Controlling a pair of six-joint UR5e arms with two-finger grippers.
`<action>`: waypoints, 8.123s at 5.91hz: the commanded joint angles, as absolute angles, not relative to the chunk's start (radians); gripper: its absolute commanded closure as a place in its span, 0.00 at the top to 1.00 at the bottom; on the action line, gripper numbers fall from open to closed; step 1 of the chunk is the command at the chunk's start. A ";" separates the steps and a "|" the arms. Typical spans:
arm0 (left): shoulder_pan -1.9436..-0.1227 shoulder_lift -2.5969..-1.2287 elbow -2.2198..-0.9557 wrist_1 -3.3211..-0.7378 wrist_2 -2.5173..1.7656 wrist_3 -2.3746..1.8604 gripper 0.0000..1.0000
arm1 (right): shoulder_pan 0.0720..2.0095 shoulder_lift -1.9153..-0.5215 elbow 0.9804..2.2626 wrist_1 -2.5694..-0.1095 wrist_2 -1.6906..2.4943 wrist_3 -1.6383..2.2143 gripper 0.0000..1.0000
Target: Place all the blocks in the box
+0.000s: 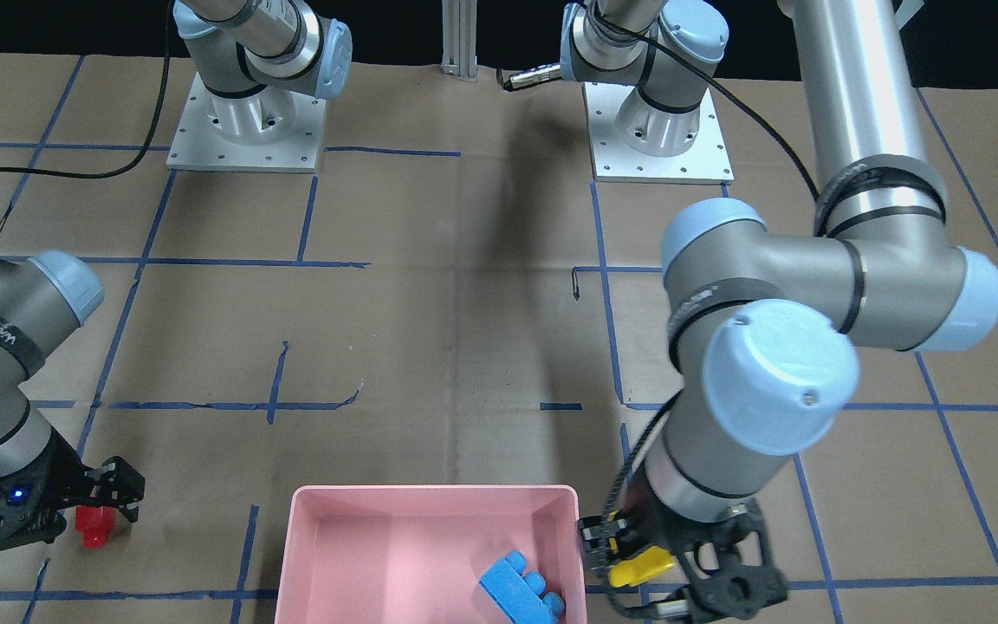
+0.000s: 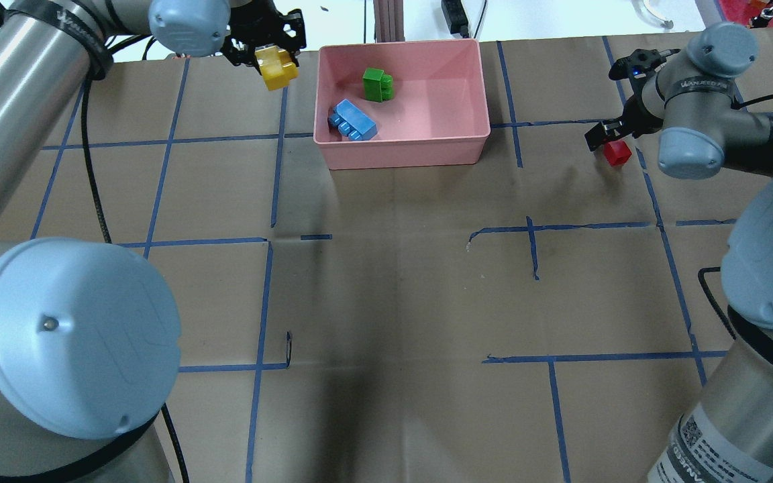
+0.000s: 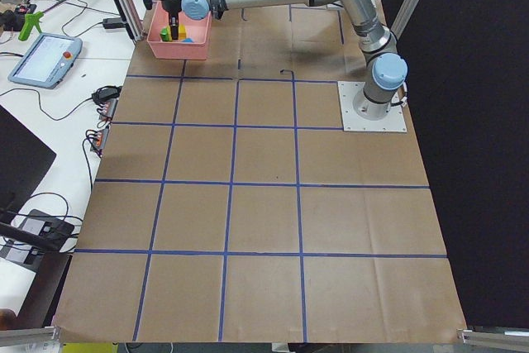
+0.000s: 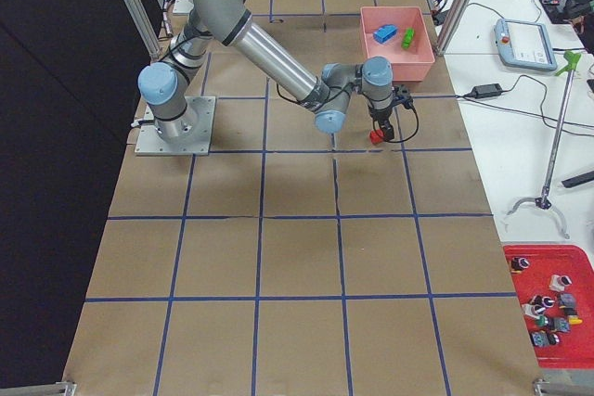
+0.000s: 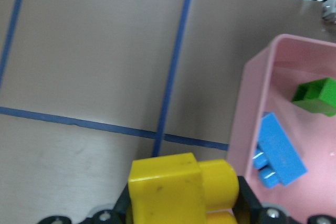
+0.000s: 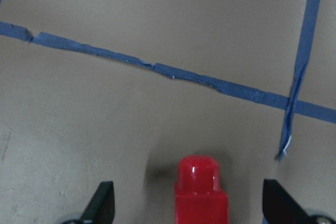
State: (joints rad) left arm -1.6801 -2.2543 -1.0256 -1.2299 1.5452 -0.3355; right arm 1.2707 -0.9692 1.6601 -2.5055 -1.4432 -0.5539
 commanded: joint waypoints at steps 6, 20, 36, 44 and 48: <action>-1.786 -2.419 -0.904 -1.149 1.552 -0.453 0.99 | 1.266 -0.968 1.661 -2.442 -1.490 -0.557 0.94; -1.522 -1.583 -1.585 -1.450 1.519 0.092 1.00 | 1.726 -0.868 1.129 -2.115 -1.330 0.069 0.05; -1.552 -1.585 -1.588 -1.451 1.569 0.095 1.00 | 1.666 -1.459 1.370 -1.474 -1.483 -0.034 1.00; -1.552 -1.585 -1.589 -1.451 1.569 0.095 1.00 | 1.651 -1.614 1.646 -1.651 -1.586 -0.028 1.00; -1.552 -1.583 -1.594 -1.450 1.568 0.095 1.00 | 1.654 -1.618 1.619 -1.652 -1.580 -0.028 1.00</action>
State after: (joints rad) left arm -1.5524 -1.5843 -1.5907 -1.4508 1.5678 0.0951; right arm 1.6532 -1.6194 1.6346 -1.6510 -1.5821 -0.0291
